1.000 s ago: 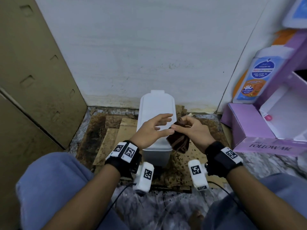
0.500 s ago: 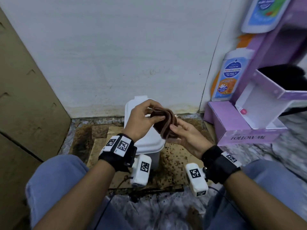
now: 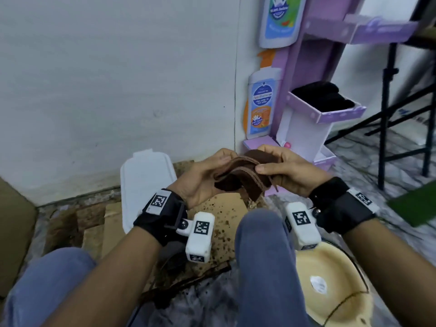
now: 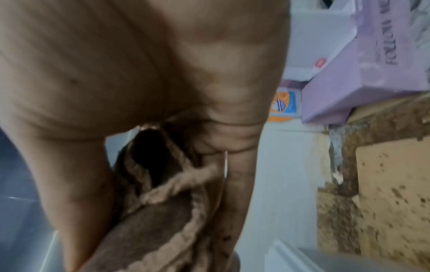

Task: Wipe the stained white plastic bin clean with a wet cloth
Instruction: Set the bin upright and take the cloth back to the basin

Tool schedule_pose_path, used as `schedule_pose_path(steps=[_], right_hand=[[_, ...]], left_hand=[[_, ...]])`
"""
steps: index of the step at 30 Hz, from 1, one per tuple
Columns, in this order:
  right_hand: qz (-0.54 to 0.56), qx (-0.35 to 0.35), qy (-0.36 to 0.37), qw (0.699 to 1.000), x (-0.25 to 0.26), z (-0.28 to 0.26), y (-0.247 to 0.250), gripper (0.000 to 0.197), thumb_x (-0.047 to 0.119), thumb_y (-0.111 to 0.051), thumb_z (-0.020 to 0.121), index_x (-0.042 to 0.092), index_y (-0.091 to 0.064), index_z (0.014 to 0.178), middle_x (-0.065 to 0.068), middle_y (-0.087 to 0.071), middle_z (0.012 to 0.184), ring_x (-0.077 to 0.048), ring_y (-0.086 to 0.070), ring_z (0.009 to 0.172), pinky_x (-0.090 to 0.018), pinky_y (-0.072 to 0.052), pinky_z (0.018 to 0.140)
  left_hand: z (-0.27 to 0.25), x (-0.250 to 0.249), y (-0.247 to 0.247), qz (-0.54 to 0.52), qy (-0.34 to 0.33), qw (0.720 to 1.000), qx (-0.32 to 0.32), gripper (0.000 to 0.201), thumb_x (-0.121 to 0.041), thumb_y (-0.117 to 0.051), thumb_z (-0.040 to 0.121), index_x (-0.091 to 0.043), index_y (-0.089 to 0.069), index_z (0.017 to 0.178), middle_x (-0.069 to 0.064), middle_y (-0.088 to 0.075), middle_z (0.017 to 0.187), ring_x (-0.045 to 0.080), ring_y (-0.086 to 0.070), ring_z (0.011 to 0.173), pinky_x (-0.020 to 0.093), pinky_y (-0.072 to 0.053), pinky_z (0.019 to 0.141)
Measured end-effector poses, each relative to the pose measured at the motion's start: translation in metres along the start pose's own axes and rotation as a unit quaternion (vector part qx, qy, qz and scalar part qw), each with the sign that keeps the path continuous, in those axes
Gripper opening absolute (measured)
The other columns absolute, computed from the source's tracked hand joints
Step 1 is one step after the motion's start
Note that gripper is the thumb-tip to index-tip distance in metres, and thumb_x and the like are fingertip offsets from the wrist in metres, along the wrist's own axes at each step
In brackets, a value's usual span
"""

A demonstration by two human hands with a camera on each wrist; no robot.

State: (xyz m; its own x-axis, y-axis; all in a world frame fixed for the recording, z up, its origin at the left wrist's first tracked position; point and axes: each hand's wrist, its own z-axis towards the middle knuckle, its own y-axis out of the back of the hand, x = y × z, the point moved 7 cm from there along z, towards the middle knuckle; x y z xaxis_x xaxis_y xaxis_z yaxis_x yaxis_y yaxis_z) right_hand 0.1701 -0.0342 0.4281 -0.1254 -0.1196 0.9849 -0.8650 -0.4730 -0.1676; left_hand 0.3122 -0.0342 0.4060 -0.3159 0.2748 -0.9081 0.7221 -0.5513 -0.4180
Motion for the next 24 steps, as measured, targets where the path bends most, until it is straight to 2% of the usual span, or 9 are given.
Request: schedule_pose_path(steps=[2,4,6,8,11,17,21,22,24], right_hand=[[-0.022,-0.039,0.004,0.999,0.002,-0.016,0.027,0.040,0.005,-0.082,0.068,0.005,-0.058,0.100,-0.009,-0.070,0.084,-0.016,-0.068,0.069,-0.022,-0.055,0.056],[-0.028,-0.085,0.005,0.996,-0.003,-0.036,0.059,0.051,0.018,-0.088,0.061,0.009,-0.059,0.102,-0.012,-0.070,0.092,-0.021,-0.068,0.075,-0.028,-0.057,0.064],[-0.025,-0.133,-0.008,0.991,-0.014,-0.059,0.090,0.057,0.025,-0.091,0.057,0.014,-0.061,0.104,-0.016,-0.067,0.099,-0.026,-0.065,0.083,-0.034,-0.055,0.073],[-0.028,-0.177,-0.028,0.983,-0.031,-0.085,0.117,0.051,0.024,-0.088,0.061,0.015,-0.062,0.104,-0.015,-0.068,0.097,-0.025,-0.065,0.082,-0.032,-0.056,0.069],[-0.043,-0.241,-0.051,0.968,-0.059,-0.125,0.150,0.031,0.015,-0.073,0.072,0.016,-0.062,0.100,-0.009,-0.071,0.087,-0.018,-0.066,0.072,-0.025,-0.055,0.059],[-0.113,-0.383,-0.083,0.913,-0.133,-0.196,0.208,0.023,0.004,-0.072,0.081,0.022,-0.069,0.095,-0.011,-0.070,0.090,-0.020,-0.066,0.080,-0.037,-0.056,0.074],[-0.132,-0.438,-0.122,0.881,-0.196,-0.226,0.228,0.029,0.000,-0.073,0.078,0.024,-0.067,0.093,-0.002,-0.068,0.091,-0.013,-0.062,0.079,-0.013,-0.049,0.065],[-0.131,-0.448,-0.136,0.874,-0.214,-0.231,0.234,0.031,0.000,-0.075,0.077,0.025,-0.066,0.092,0.000,-0.068,0.092,-0.016,-0.062,0.082,-0.014,-0.048,0.065],[-0.124,-0.466,-0.166,0.860,-0.251,-0.241,0.245,0.035,0.003,-0.078,0.074,0.029,-0.063,0.092,-0.001,-0.068,0.096,-0.024,-0.063,0.088,-0.025,-0.051,0.071]], left_hand=[[0.024,0.008,-0.012,0.042,0.000,0.999,-0.017,0.017,-0.013,-0.058,0.084,-0.013,-0.055,0.100,0.011,-0.060,0.095,0.018,-0.060,0.078,0.032,-0.052,0.072],[0.049,0.018,-0.025,0.064,-0.003,0.998,-0.023,0.024,-0.002,-0.062,0.079,-0.012,-0.057,0.100,0.014,-0.061,0.094,0.015,-0.063,0.072,0.024,-0.053,0.064],[0.072,0.034,-0.036,0.094,0.008,0.995,-0.022,0.035,0.011,-0.066,0.077,-0.013,-0.058,0.102,0.019,-0.061,0.099,0.019,-0.065,0.075,0.026,-0.056,0.065],[0.093,0.054,-0.049,0.141,0.031,0.989,-0.019,0.042,0.017,-0.065,0.078,-0.015,-0.059,0.105,0.020,-0.063,0.100,0.025,-0.065,0.083,0.033,-0.058,0.071],[0.123,0.091,-0.072,0.197,0.057,0.978,-0.018,0.044,0.015,-0.070,0.077,-0.020,-0.065,0.104,0.015,-0.069,0.095,0.030,-0.064,0.092,0.041,-0.054,0.079],[0.170,0.182,-0.116,0.323,0.094,0.941,0.034,0.033,0.009,-0.069,0.083,-0.018,-0.063,0.101,0.002,-0.062,0.091,0.014,-0.062,0.081,0.019,-0.055,0.063],[0.191,0.257,-0.124,0.391,0.147,0.905,0.078,0.035,0.002,-0.069,0.086,-0.030,-0.058,0.095,0.004,-0.063,0.095,0.025,-0.063,0.093,0.027,-0.053,0.072],[0.196,0.275,-0.123,0.402,0.160,0.898,0.080,0.036,0.000,-0.070,0.086,-0.032,-0.056,0.093,0.005,-0.064,0.096,0.027,-0.064,0.094,0.028,-0.053,0.071],[0.202,0.307,-0.119,0.430,0.174,0.883,0.072,0.038,-0.002,-0.071,0.084,-0.034,-0.051,0.091,0.008,-0.065,0.097,0.027,-0.065,0.093,0.035,-0.055,0.070]])
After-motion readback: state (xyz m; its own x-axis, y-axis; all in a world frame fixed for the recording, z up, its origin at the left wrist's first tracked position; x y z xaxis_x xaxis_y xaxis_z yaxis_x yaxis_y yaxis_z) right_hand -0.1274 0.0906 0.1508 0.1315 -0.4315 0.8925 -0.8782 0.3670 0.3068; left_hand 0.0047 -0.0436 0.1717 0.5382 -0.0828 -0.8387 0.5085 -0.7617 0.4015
